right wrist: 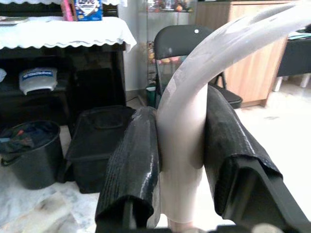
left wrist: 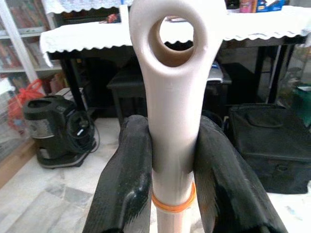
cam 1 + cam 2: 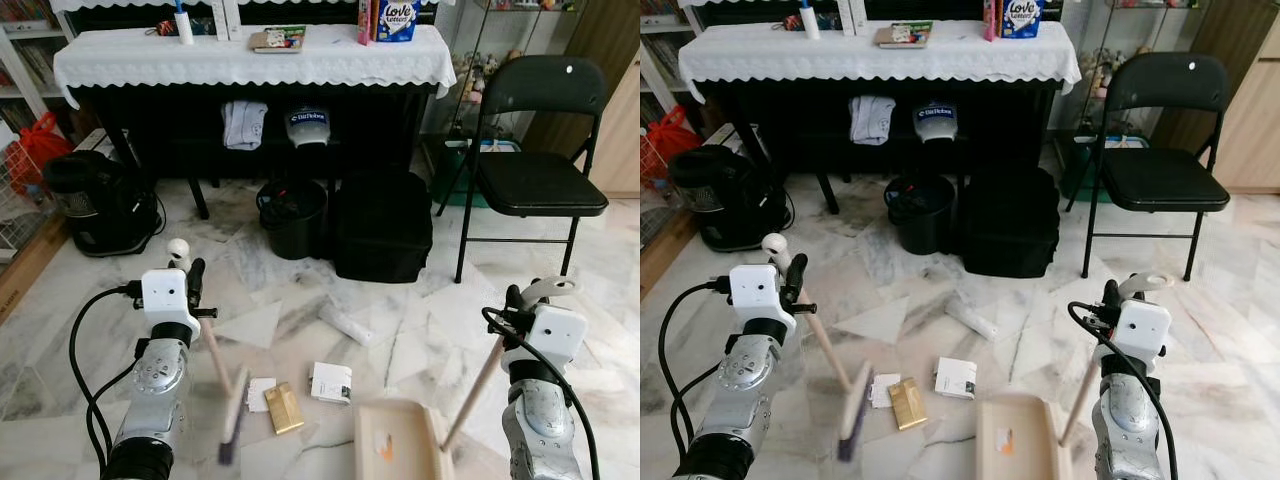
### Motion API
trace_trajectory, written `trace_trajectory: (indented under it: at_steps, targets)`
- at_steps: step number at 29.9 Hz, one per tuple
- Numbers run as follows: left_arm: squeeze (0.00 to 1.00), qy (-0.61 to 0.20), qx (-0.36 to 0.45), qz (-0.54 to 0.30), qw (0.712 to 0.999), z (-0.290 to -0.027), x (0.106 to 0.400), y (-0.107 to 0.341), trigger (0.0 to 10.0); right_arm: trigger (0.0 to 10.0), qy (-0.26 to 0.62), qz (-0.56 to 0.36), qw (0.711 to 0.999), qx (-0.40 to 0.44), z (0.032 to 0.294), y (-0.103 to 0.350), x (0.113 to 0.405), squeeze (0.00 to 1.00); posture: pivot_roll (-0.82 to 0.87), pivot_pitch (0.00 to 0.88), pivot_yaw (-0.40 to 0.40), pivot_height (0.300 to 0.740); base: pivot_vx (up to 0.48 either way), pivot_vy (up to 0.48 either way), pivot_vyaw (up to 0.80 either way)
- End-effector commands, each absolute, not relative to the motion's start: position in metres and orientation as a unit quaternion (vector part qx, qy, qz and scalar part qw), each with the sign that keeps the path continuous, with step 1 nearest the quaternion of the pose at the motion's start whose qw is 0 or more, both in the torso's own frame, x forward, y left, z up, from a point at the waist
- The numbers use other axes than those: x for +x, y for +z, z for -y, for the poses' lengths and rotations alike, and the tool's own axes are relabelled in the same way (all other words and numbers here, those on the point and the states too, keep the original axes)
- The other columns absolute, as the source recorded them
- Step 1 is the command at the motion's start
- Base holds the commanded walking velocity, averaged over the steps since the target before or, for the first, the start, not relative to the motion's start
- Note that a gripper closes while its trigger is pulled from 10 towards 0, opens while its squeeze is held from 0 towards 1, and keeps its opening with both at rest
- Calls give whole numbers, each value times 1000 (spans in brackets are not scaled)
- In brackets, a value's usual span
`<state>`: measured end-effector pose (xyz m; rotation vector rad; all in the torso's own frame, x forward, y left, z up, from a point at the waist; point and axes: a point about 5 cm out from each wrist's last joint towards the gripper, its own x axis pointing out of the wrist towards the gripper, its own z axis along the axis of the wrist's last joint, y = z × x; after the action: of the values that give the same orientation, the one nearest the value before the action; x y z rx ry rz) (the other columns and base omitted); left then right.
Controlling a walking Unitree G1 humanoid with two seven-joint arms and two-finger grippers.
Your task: Sweep floor
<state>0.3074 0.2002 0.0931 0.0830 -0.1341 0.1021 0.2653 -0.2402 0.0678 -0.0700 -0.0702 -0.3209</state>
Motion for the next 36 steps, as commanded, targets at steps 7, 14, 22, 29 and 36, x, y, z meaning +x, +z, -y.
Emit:
trace_trajectory:
  at_steps: [7, 14, 22, 29, 36]
  targets:
    - [0, 47, 46, 94, 993, -200, 311, 105, 10000, 10000, -165, 58, 984, -37, 243, 78, 269, 0, -84, 0, 35, 740, 0, 0, 0]
    - [0, 47, 44, 92, 994, -200, 311, 103, 10000, 10000, -167, 58, 984, -26, 243, 78, 269, 0, -86, 0, 33, 740, 259, 0, -424]
    - [0, 49, 43, 92, 994, -200, 311, 103, 10000, 10000, -165, 60, 984, -34, 242, 78, 268, 0, -85, 0, 32, 740, 265, 0, -177]
    - [0, 51, 45, 93, 993, -201, 312, 104, 10000, 10000, -164, 59, 984, -34, 242, 78, 269, 0, -83, 0, 32, 740, 261, 0, 0]
    - [0, 51, 42, 93, 993, -201, 312, 104, 10000, 10000, -161, 58, 984, -37, 242, 77, 267, 0, -86, 0, 33, 740, 0, 0, 0]
